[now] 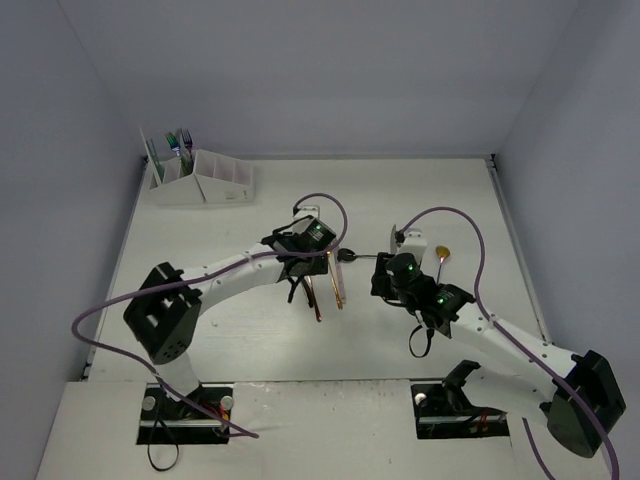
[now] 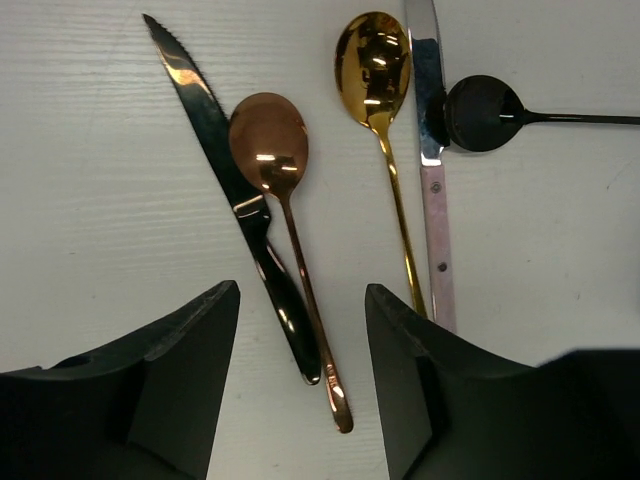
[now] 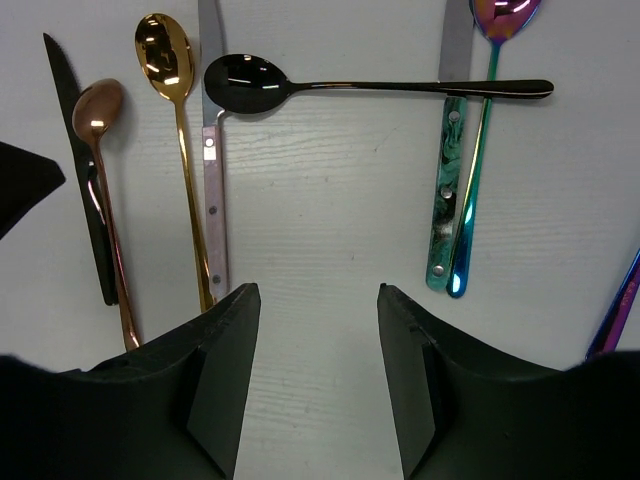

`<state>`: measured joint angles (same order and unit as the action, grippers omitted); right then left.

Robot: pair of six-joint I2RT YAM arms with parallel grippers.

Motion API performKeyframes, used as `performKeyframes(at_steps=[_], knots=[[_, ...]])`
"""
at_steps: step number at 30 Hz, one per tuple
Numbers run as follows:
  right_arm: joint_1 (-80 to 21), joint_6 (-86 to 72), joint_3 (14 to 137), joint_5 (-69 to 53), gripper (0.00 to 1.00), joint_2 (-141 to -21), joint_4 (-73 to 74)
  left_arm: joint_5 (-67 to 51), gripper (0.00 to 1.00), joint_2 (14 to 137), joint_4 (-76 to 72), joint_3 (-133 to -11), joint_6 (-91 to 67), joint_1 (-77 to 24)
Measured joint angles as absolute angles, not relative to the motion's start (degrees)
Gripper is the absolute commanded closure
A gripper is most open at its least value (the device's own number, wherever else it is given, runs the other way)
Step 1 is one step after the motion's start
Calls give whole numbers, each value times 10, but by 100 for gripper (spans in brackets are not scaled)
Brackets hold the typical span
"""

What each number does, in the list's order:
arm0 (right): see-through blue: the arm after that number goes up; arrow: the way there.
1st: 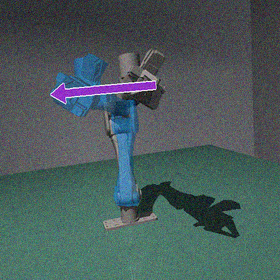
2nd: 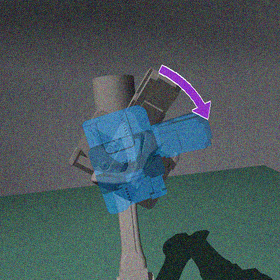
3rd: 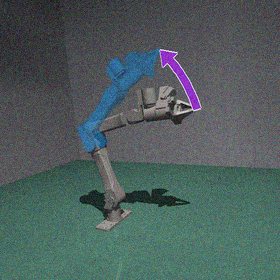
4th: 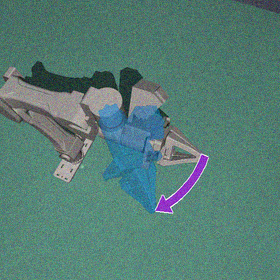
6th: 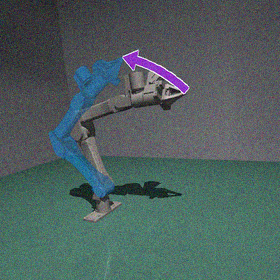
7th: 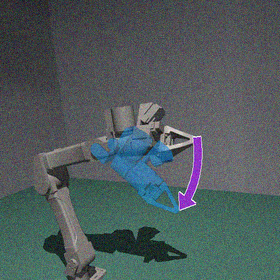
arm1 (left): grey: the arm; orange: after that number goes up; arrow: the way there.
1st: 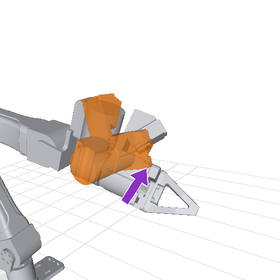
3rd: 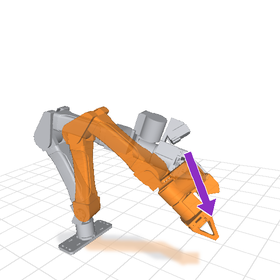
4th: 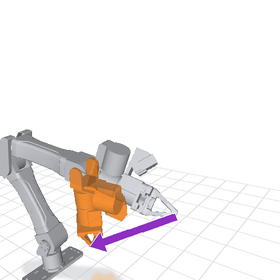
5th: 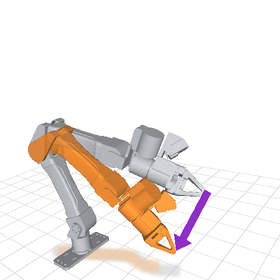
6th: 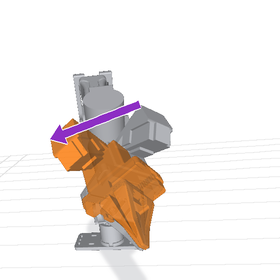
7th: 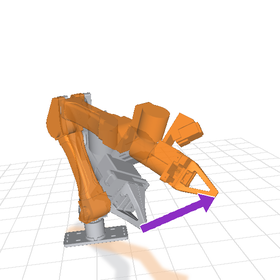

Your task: Sort the eating utensils into containers

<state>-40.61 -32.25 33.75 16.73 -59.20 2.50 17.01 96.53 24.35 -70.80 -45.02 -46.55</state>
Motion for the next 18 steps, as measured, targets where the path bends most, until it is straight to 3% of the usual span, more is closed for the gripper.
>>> performKeyframes(at_steps=[11,18], knots=[[-397,-328,319,167,51,-559,40,184,64,1062,265,-744,-496,-473],[-394,-330,312,167,51,-557,42,188,77,1098,271,-766,-507,-473]])
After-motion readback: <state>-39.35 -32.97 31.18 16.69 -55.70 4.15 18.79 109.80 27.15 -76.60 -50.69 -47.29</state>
